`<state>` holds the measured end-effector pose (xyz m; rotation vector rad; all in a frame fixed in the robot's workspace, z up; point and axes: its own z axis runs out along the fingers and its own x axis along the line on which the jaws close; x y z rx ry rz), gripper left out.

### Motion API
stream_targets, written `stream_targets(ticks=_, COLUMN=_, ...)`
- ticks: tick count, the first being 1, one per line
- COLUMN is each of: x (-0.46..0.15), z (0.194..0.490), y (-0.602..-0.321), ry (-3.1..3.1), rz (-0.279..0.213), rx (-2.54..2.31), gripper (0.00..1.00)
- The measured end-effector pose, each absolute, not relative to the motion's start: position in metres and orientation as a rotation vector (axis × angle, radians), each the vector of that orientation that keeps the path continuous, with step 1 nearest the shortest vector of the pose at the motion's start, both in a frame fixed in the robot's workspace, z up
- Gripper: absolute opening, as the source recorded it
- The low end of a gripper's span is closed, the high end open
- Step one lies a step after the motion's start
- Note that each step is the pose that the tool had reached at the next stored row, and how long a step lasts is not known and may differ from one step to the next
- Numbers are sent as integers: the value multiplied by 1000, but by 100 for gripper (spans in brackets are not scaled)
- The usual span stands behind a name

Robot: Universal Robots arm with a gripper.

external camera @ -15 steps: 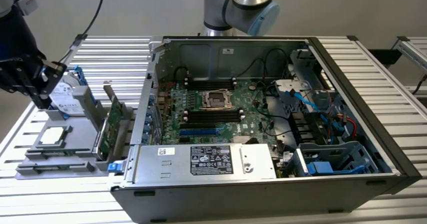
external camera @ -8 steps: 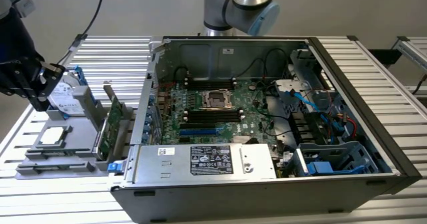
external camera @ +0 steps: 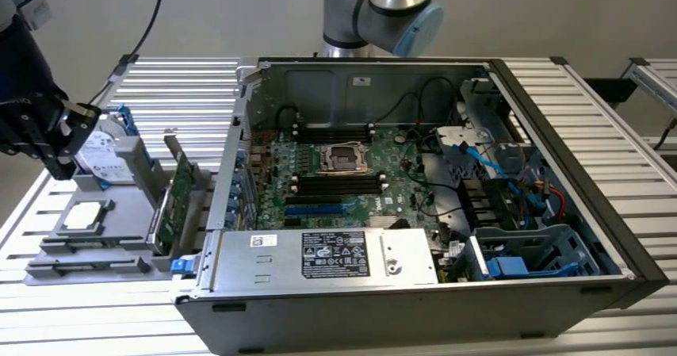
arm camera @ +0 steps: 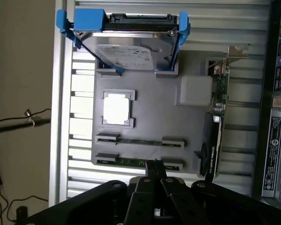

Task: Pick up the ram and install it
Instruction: 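Reach for the ram, then pick up the ram and move it above insertion slot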

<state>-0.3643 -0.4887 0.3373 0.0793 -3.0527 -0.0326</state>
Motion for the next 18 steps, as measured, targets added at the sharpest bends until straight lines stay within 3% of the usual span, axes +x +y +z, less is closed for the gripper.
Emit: stream_targets(ticks=18, x=-367, z=336, y=-489, ry=-3066, rz=-8, rx=150, gripper=11)
